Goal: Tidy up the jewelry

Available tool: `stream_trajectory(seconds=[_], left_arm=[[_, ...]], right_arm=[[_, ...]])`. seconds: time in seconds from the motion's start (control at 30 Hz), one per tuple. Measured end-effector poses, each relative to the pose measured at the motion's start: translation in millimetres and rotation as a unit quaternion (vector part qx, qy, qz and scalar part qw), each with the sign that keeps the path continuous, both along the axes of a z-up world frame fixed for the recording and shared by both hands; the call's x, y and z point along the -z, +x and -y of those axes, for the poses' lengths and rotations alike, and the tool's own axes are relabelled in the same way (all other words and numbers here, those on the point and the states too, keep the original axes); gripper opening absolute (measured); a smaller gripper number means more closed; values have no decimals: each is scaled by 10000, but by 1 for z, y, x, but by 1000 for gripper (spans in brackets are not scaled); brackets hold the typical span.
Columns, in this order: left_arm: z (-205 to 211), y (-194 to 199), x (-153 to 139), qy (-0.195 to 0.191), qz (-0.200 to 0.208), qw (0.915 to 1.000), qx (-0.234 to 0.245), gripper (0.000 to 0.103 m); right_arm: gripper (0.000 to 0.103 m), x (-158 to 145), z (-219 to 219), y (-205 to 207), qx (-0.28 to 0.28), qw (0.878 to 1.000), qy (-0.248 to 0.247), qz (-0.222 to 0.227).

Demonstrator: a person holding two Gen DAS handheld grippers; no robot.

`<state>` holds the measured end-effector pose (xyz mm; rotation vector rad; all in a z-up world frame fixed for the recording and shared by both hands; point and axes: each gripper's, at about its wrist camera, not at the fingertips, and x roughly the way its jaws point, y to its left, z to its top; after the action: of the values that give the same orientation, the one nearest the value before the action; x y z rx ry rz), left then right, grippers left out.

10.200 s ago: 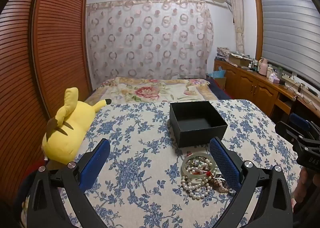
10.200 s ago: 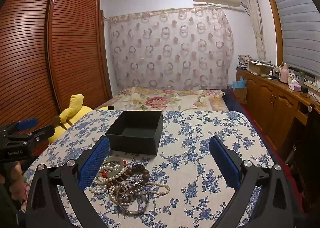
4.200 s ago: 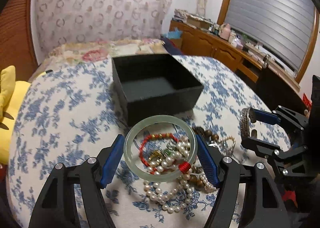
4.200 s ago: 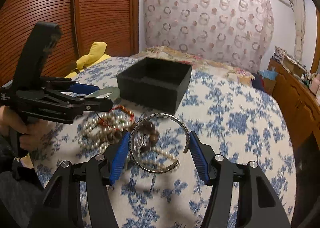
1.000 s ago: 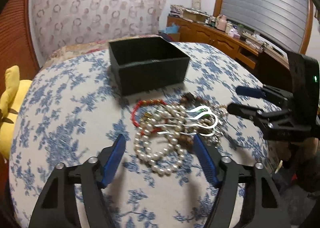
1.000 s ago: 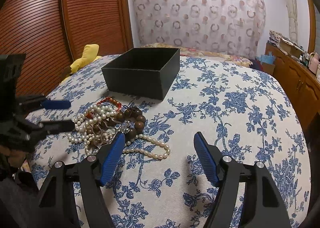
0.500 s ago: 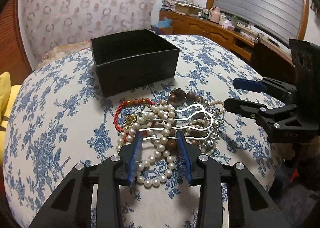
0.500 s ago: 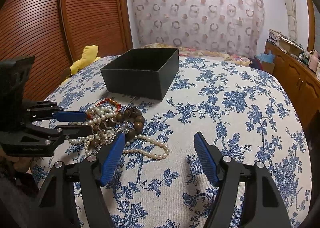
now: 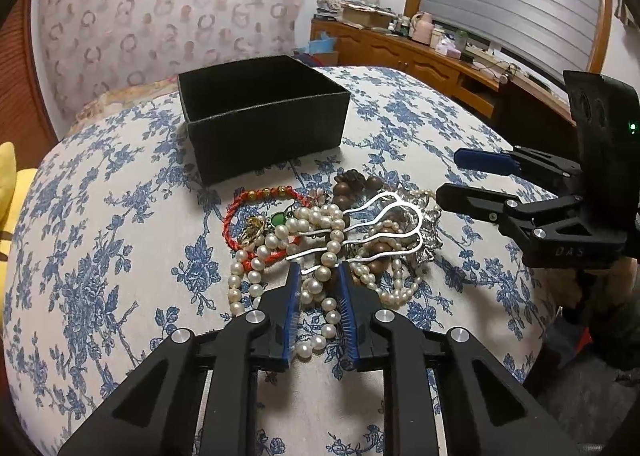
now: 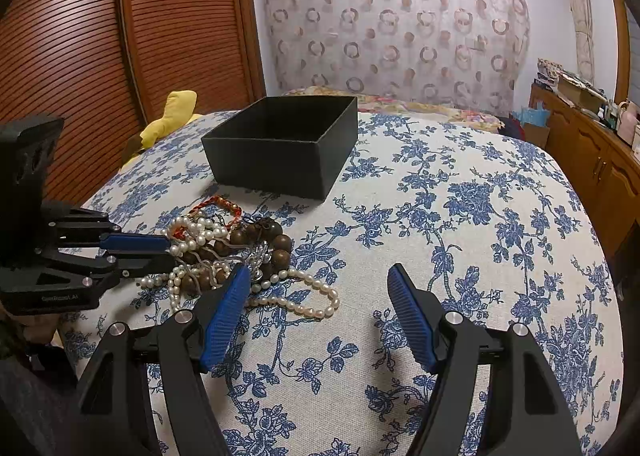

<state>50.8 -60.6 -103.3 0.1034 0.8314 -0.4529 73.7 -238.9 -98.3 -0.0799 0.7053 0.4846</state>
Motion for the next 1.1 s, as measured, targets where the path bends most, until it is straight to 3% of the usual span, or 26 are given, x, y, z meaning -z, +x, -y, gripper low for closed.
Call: stream_trajectory(seconds=[0.07,0.17,0.57,0.87,0.97,1.1], left_arm=[[1,1,0,36,12,10000,9,18],[0,-2,-3,29,55,10000,30,7],[-33,-4,-40,-418,511,9966,-487,7],[-50,-7,-46,-529,598,9945,-685,7],[-52,-7,-45,-555,573,9944,-691,7],[-52,-7,-42,-569,538,9946,-680,7]], right_arm=[[74,0,0,0,2,10000,2,1],[74,0,0,0,-5,10000,2,1],[74,-4,-5,-3,-31,9998,-143,102],[74,-6,-34,-8,-501,9986,-193,-28],[83,-4,-41,-4,-605,9977,-272,-136],[84,-3,-52,-4,-820,9957,-381,-194]])
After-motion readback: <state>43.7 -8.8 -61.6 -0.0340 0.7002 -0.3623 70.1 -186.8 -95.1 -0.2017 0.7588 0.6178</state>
